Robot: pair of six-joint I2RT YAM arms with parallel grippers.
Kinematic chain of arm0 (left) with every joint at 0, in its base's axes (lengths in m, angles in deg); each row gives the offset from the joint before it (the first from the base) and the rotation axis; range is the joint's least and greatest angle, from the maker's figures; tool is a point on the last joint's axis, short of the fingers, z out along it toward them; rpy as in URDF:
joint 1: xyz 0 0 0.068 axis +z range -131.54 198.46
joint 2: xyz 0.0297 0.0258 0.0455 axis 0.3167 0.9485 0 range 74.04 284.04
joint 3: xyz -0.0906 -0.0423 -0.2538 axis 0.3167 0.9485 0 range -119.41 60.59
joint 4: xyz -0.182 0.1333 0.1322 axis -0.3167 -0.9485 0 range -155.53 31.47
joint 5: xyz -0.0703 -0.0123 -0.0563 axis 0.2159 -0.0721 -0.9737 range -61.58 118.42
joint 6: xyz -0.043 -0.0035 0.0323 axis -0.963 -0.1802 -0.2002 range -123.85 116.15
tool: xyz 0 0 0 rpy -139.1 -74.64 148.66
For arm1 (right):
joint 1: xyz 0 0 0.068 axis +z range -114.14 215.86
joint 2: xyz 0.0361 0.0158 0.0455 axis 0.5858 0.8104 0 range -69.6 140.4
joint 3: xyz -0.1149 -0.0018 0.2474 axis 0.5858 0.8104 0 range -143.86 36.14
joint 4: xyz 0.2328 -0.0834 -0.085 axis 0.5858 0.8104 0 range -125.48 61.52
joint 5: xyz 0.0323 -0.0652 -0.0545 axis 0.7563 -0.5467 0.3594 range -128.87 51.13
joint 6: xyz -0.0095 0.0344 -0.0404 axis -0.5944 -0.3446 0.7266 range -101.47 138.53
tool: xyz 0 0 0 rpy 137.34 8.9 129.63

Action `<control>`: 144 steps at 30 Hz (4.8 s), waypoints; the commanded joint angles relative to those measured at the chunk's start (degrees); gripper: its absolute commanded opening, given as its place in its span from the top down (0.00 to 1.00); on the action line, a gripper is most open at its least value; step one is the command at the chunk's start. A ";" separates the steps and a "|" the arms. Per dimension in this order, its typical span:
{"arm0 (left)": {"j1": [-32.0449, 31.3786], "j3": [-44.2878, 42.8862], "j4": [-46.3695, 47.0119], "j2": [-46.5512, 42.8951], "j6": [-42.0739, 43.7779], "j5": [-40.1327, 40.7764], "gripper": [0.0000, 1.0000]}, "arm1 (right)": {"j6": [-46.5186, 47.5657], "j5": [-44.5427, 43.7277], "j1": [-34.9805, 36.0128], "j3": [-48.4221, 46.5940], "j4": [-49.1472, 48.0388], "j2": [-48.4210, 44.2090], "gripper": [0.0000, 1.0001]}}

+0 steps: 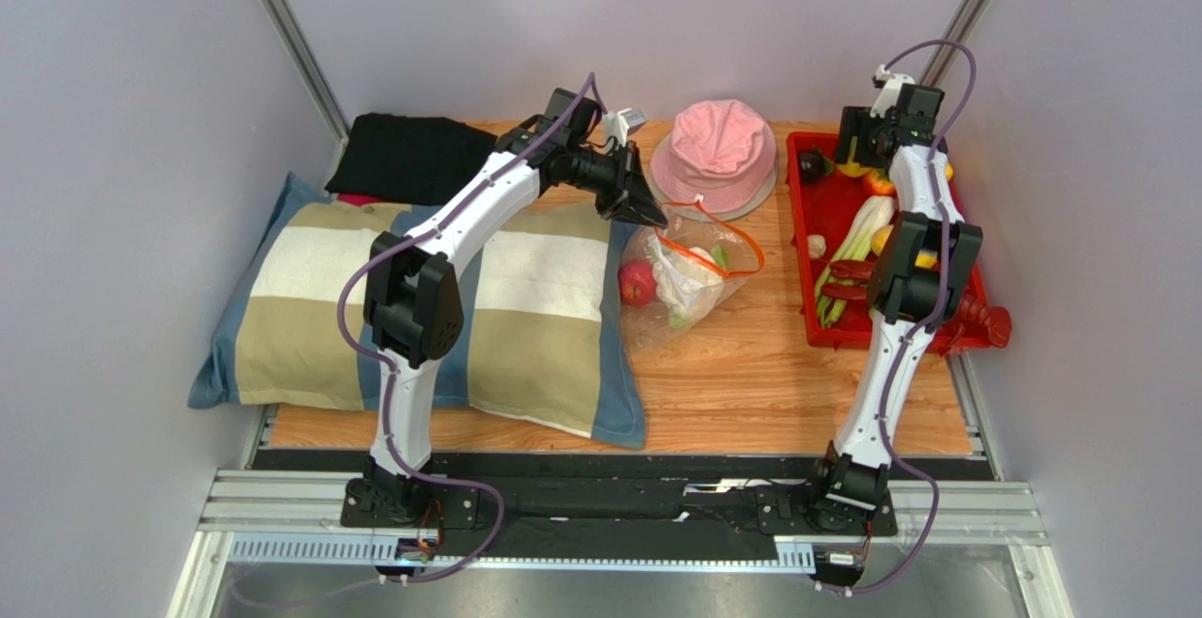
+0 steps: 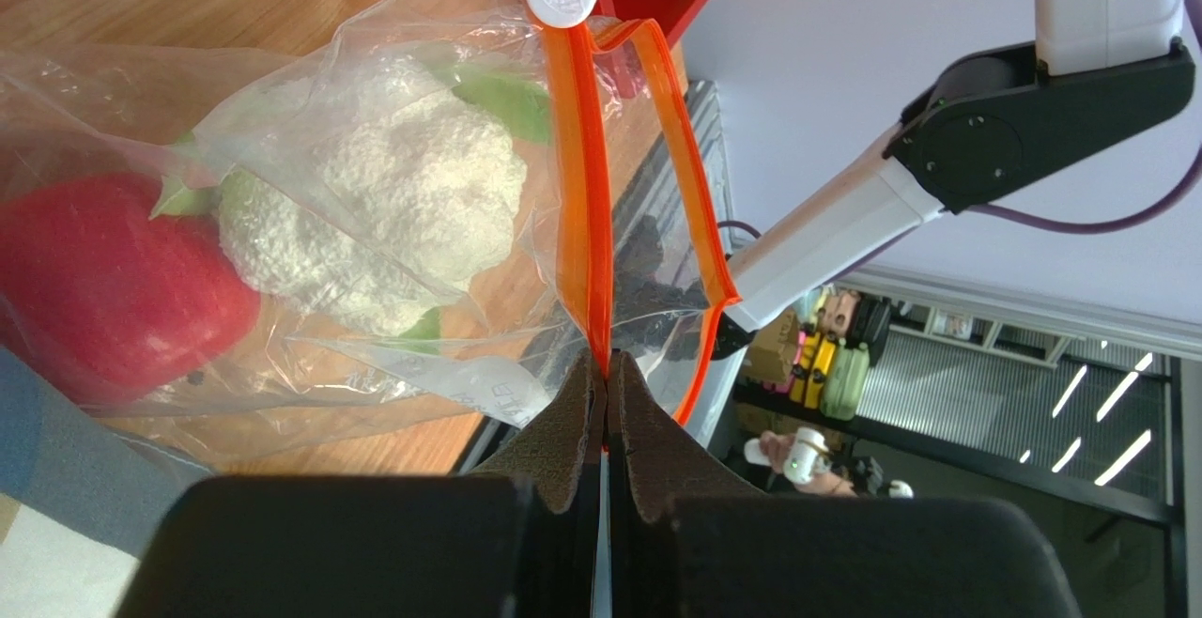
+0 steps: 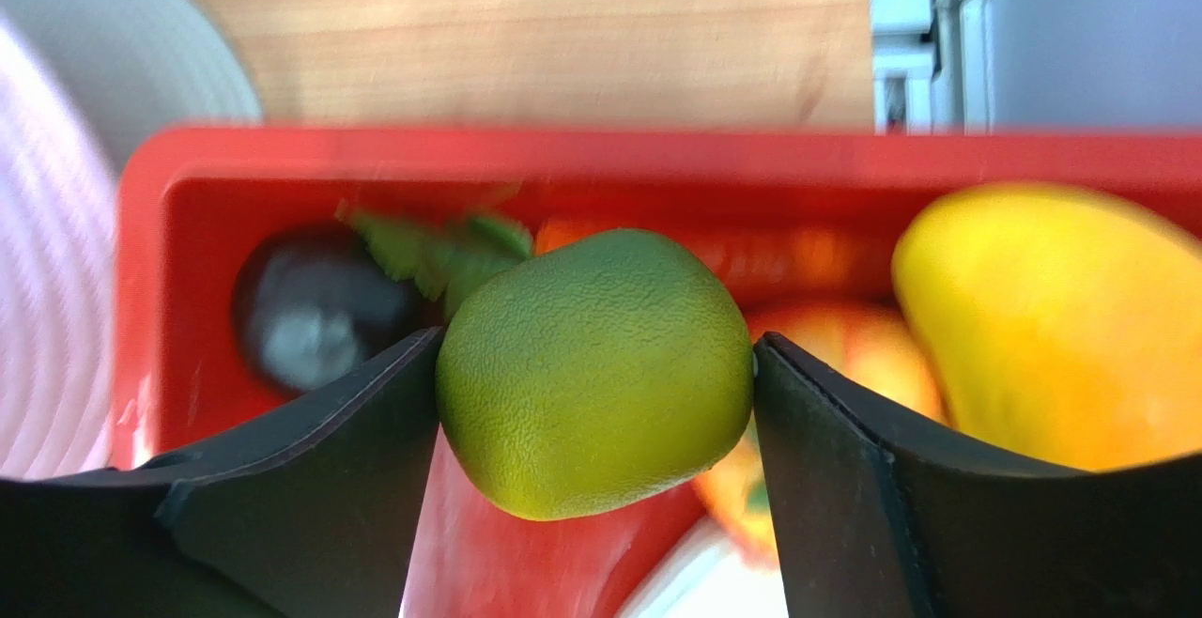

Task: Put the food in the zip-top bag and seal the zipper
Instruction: Pick up the fake fruit from the bin, then place the fake fruit in the zipper food storage bag, then pick up the fake fruit from the bin, then place the fake fruit in the zipper food storage bag.

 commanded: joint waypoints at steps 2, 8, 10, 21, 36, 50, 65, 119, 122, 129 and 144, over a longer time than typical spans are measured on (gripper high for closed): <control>0.37 -2.10 0.08 -0.03 1.34 -0.42 1.00 | -0.07 3.60 -0.07 5.87 -1.09 -13.28 0.44; 0.28 -0.61 0.08 -0.91 2.22 -0.07 1.00 | -4.54 16.42 0.10 12.81 4.80 -27.34 0.51; 0.10 -0.08 0.16 -1.26 2.22 -0.07 1.00 | -5.96 24.23 0.36 16.23 6.72 -31.03 0.53; -0.87 1.24 0.87 -2.49 2.92 -0.33 1.00 | -2.56 35.09 19.77 33.63 15.08 -54.76 0.57; -1.57 3.08 7.69 -5.22 -0.32 -10.16 1.00 | -0.95 30.15 30.42 42.00 17.01 -52.93 0.60; -2.98 6.33 33.30 -6.36 -20.72 -20.81 1.00 | 0.63 24.98 31.83 42.44 18.79 -56.98 0.52; -1.13 5.99 19.97 -4.96 -10.20 -14.59 1.00 | 2.91 27.41 20.78 32.27 25.28 -55.50 0.00; -0.69 5.63 13.44 -2.49 -4.29 -8.42 1.00 | 14.07 -7.11 -8.51 6.58 17.55 -15.21 0.48; -0.78 5.63 13.17 -2.58 -4.02 -8.25 1.00 | 14.25 -6.77 -8.51 6.93 19.39 -19.34 0.54; -0.78 5.20 13.00 -2.14 -6.47 -8.42 1.00 | 14.33 7.78 -6.32 6.85 30.61 -31.55 0.66; -0.87 4.14 14.40 -3.11 -9.03 -12.02 1.00 | 11.71 39.29 20.91 34.60 28.20 -57.94 0.69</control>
